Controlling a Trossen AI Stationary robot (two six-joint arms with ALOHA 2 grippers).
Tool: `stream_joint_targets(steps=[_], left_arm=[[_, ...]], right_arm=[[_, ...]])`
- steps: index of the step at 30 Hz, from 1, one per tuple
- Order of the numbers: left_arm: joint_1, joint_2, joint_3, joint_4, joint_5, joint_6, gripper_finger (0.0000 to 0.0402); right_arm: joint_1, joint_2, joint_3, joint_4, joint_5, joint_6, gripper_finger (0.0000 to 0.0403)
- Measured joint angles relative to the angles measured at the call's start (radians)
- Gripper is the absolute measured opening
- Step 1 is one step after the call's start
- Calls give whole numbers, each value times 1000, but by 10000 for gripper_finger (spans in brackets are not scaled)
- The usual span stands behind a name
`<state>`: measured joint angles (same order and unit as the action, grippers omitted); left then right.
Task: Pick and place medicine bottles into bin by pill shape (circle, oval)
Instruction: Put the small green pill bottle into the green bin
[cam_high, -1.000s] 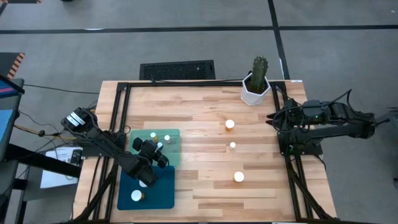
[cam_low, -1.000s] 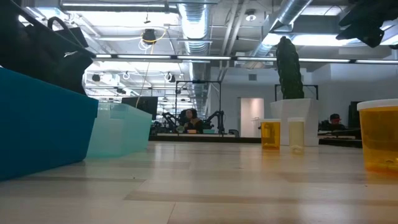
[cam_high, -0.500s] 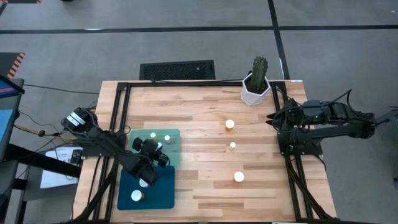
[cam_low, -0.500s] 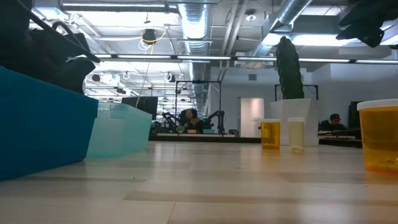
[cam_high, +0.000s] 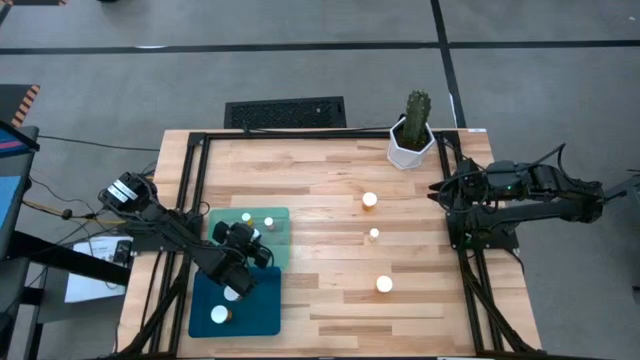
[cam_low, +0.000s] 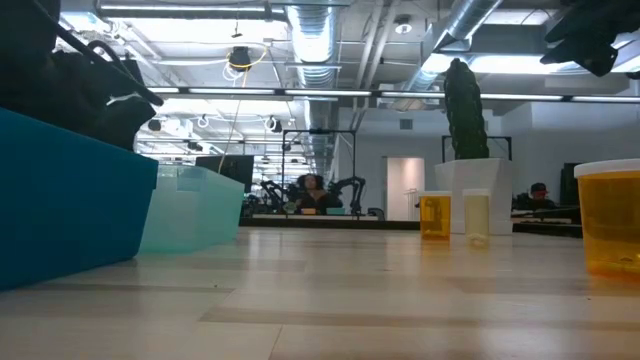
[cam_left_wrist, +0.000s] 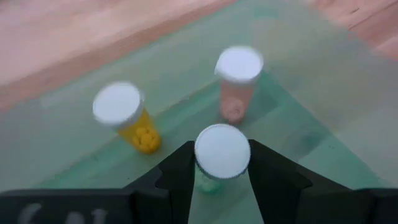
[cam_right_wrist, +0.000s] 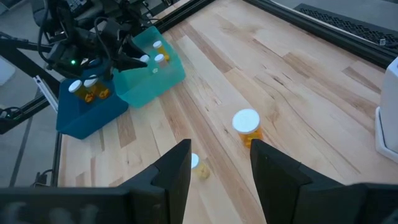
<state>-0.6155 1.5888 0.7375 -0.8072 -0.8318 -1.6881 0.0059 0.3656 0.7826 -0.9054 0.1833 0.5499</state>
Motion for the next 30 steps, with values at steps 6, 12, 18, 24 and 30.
stream_joint_targets(steps=[6, 12, 18, 24, 30], left_arm=[[0, 1, -1, -1, 18, -3, 182], [0, 1, 11, -5, 43, -21, 210], [0, 0, 46, -9, 43, 32, 226], [0, 0, 75, -25, 62, 72, 241], [0, 0, 93, -95, 72, 33, 253]], right_arm=[[0, 0, 0, 0, 0, 0, 175], [0, 0, 0, 0, 0, 0, 175], [0, 0, 0, 0, 0, 0, 175], [0, 0, 0, 0, 0, -8, 175], [0, 0, 0, 0, 0, -8, 175]])
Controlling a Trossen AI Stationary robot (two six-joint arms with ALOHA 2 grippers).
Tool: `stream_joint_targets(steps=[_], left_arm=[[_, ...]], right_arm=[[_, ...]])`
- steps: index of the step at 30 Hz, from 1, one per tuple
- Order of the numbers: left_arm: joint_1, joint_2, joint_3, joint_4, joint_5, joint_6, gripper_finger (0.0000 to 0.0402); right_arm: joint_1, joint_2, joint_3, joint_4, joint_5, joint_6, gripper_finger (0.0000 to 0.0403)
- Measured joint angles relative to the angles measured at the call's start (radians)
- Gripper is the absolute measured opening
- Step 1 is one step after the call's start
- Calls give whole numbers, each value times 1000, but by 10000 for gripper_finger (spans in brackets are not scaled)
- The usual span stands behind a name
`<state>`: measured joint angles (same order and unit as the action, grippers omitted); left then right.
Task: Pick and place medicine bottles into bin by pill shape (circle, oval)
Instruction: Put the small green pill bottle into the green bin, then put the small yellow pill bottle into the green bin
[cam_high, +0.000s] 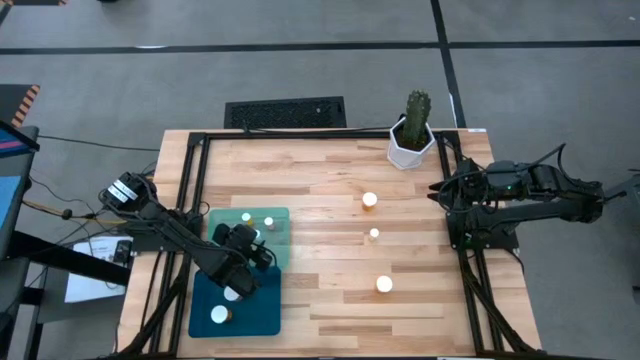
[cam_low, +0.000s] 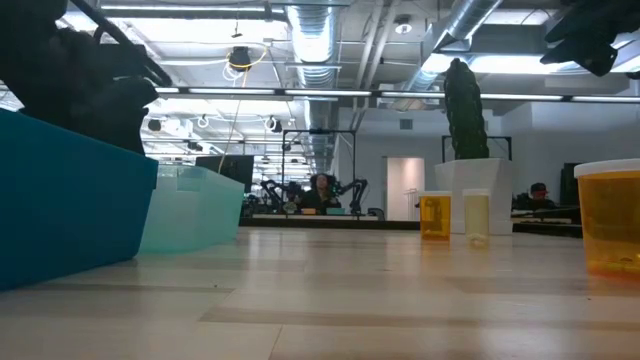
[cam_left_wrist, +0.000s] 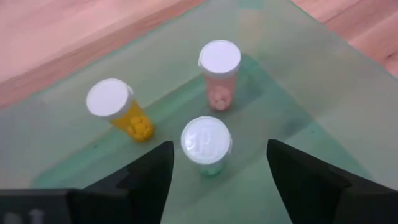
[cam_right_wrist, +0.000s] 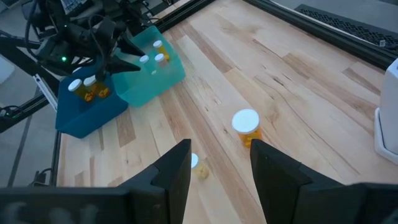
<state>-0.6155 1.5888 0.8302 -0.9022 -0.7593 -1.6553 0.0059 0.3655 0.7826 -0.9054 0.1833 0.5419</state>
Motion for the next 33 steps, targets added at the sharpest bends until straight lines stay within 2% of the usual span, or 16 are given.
stream_joint_targets(steps=[9, 15, 21, 24, 28, 30, 33], left_arm=[[-14, 0, 72, -151, 21, -15, 262], [-25, -6, 124, -185, 19, -15, 262], [-17, -6, 238, -193, 5, 76, 261], [1, -6, 331, -179, -60, 122, 261], [46, -6, 433, -63, -181, 341, 261], [89, -6, 464, 43, -185, 516, 261], [163, -2, 485, 260, -129, 784, 261]], right_arm=[[0, 0, 0, 0, 0, -1, 175], [0, 0, 0, 0, 0, -4, 175], [0, 0, 0, 0, 0, -4, 175], [0, 0, 0, -3, 0, -3, 175], [0, 0, -1, -3, 0, -3, 175], [0, 0, -2, -7, 0, -3, 175], [0, 0, -2, -8, 0, -3, 175]])
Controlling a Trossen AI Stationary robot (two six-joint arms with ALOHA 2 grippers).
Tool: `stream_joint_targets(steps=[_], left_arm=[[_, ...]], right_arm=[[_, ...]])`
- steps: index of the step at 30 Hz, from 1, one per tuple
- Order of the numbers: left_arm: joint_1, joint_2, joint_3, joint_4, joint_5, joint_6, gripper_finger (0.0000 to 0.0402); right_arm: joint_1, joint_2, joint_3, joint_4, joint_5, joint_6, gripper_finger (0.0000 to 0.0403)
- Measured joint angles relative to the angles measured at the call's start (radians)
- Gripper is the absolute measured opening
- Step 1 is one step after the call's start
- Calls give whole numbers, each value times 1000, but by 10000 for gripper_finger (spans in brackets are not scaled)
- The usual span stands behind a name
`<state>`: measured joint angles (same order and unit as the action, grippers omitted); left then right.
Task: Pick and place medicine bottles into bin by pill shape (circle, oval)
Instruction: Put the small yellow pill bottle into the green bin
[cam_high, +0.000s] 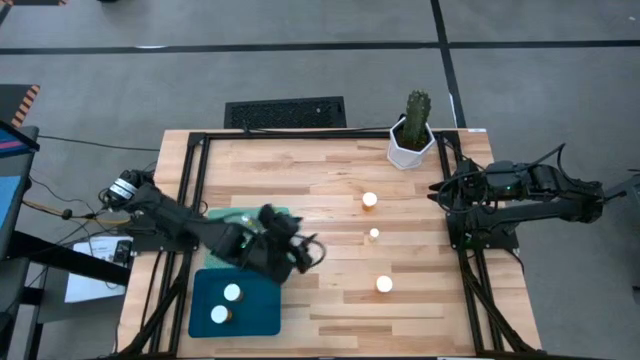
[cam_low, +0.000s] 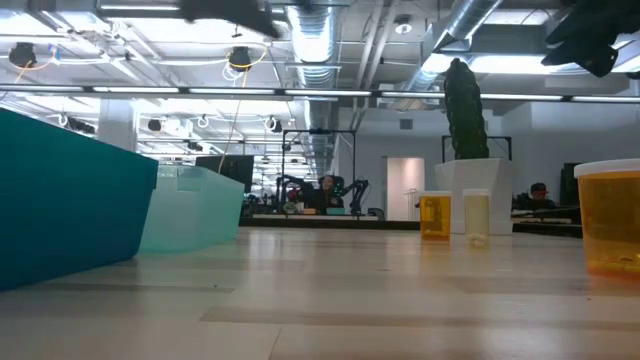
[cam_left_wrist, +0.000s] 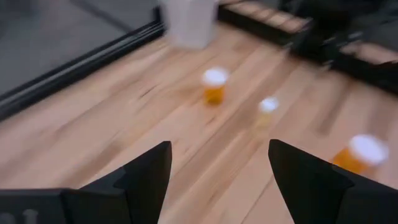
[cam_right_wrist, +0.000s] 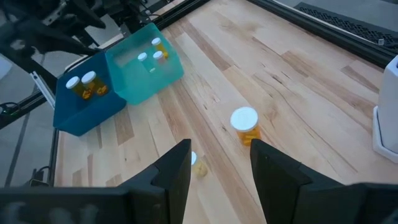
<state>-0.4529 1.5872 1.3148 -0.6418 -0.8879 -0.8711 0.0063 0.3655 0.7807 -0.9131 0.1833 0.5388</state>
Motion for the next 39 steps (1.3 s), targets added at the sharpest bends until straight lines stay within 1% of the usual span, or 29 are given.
stream_joint_targets(steps=[3, 5, 7, 9, 11, 12, 13, 15, 17, 18, 21, 23, 25, 26, 28, 32, 35, 39], left_arm=[[71, 4, -6, 232, 79, 238, 261], [118, 16, -7, 365, 118, 353, 261], [159, 21, -10, 419, 158, 433, 261], [201, 46, -6, 517, 214, 492, 261], [230, 59, -12, 540, 253, 540, 261], [246, 79, -11, 585, 274, 562, 261], [261, 101, 0, 635, 300, 576, 261], [277, 120, -6, 658, 330, 600, 261], [292, 164, 4, 759, 390, 616, 261], [295, 179, 1, 758, 402, 616, 261], [302, 245, 18, 826, 437, 619, 261], [303, 273, 30, 814, 444, 634, 261], [303, 324, 72, 863, 481, 642, 261], [303, 339, 81, 829, 484, 645, 261], [303, 403, 146, 856, 525, 675, 261], [303, 504, 264, 816, 537, 732, 261], [303, 564, 345, 771, 535, 747, 261], [304, 624, 401, 708, 536, 755, 261]], right_arm=[[0, 0, 0, 0, 0, 0, 175], [0, 0, 0, 0, 0, 0, 175], [0, 0, 0, 0, 0, 0, 175], [0, 0, 0, -4, 0, 0, 175], [0, 0, -1, -11, -1, 1, 175], [0, -1, -1, -13, -2, 3, 175], [0, 0, -1, -16, -1, 3, 175], [0, 0, -2, -26, -2, 3, 175], [1, -2, -1, -28, -2, 3, 175], [0, -4, -2, -34, -2, 3, 175], [-2, -9, -1, -35, -1, 3, 175], [-1, -13, -2, -38, -1, 3, 175], [-2, -15, -1, -37, -1, 3, 175], [-1, -17, -2, -38, -1, 3, 175], [-2, -19, 0, -37, 0, 3, 175], [-2, -20, -1, -42, -1, 3, 175], [-2, -20, -1, -44, 0, 3, 175], [-1, -20, -1, -44, -1, 3, 175]])
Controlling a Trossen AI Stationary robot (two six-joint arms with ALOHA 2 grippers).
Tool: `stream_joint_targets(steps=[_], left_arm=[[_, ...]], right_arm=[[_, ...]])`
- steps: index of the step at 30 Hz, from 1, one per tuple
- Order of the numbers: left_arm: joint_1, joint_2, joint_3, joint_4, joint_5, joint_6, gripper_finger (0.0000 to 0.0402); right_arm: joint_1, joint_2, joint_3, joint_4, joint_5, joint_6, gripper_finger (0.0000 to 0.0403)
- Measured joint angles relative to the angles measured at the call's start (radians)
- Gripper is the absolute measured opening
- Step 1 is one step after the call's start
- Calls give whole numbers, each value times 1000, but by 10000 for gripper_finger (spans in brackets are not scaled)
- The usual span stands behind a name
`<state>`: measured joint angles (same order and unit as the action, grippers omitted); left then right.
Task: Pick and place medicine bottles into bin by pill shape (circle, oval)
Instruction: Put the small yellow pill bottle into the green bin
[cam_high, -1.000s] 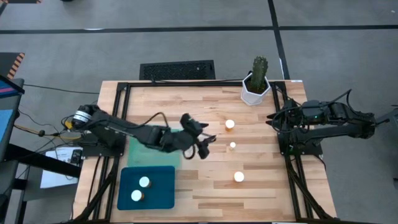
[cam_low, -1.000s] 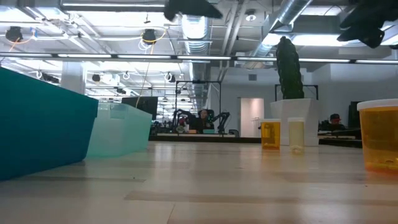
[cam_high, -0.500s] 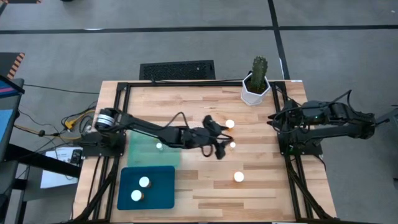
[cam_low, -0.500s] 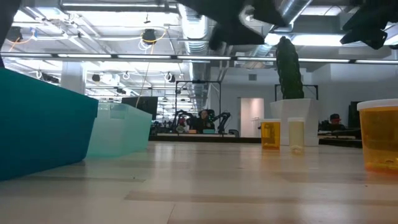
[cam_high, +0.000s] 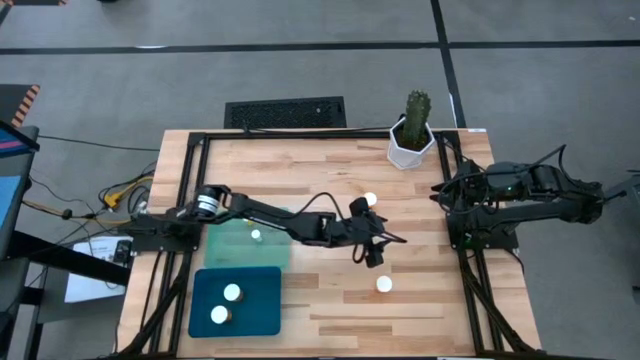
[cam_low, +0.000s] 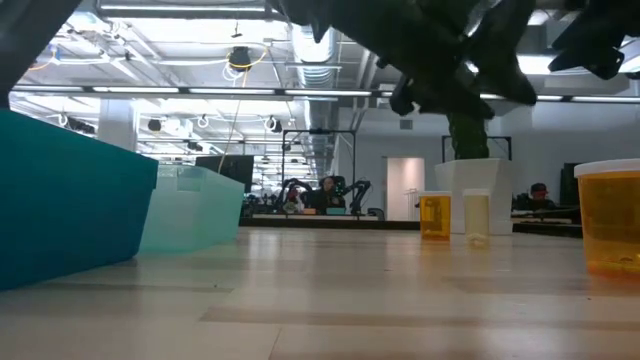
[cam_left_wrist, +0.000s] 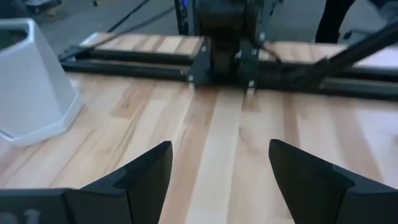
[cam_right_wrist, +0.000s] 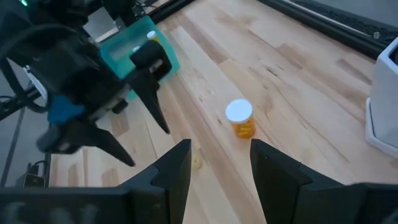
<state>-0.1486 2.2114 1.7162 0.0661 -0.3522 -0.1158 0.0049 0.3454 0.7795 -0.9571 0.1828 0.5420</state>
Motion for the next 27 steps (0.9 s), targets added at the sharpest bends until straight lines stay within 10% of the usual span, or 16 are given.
stream_joint_targets(steps=[27], left_arm=[[20, 66, -9, -120, 8, -53, 261]], right_arm=[[1, 0, 0, -9, -1, -2, 175]])
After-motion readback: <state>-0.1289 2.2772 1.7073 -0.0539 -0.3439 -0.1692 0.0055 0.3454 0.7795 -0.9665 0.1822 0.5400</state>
